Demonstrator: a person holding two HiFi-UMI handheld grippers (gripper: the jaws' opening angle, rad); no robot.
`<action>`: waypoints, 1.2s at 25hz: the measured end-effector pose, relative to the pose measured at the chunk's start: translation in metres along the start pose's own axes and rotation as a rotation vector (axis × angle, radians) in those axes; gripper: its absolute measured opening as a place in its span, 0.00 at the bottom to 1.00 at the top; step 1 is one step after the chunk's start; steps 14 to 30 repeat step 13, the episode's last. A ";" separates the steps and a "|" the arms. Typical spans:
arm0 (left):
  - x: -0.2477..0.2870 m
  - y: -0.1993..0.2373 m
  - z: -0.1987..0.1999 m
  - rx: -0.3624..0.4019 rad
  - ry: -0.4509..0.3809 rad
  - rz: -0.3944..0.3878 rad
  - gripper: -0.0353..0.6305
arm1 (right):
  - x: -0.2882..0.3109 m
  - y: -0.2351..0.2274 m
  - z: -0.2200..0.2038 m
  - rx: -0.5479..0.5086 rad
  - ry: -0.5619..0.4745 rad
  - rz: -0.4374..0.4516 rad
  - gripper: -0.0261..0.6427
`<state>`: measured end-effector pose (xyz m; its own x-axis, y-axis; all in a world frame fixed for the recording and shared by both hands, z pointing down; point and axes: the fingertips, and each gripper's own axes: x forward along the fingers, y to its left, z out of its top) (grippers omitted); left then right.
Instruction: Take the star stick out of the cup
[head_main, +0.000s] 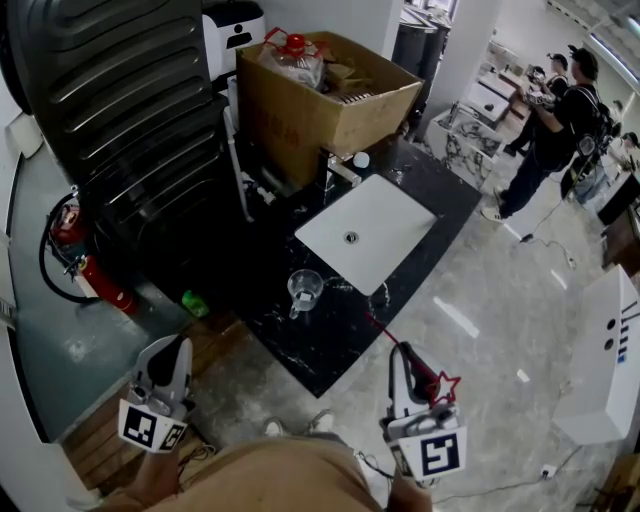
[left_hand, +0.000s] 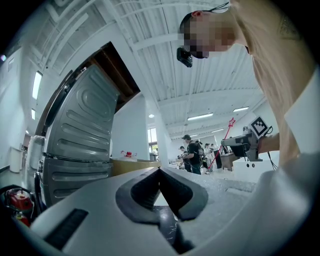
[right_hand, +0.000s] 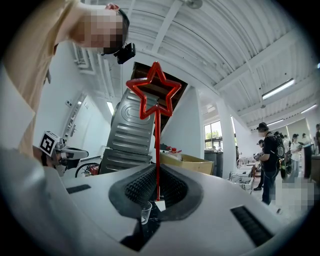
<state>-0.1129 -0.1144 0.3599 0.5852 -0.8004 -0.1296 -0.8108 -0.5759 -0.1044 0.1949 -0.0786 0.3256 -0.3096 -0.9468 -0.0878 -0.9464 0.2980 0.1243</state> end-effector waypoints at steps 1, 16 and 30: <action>0.001 0.001 0.001 0.000 -0.001 0.000 0.05 | 0.001 0.000 0.000 0.000 0.004 0.000 0.06; 0.004 -0.001 -0.001 -0.005 -0.003 -0.002 0.05 | 0.006 -0.001 0.004 0.013 -0.011 -0.007 0.06; 0.004 -0.001 -0.001 -0.005 -0.003 -0.002 0.05 | 0.006 -0.001 0.004 0.013 -0.011 -0.007 0.06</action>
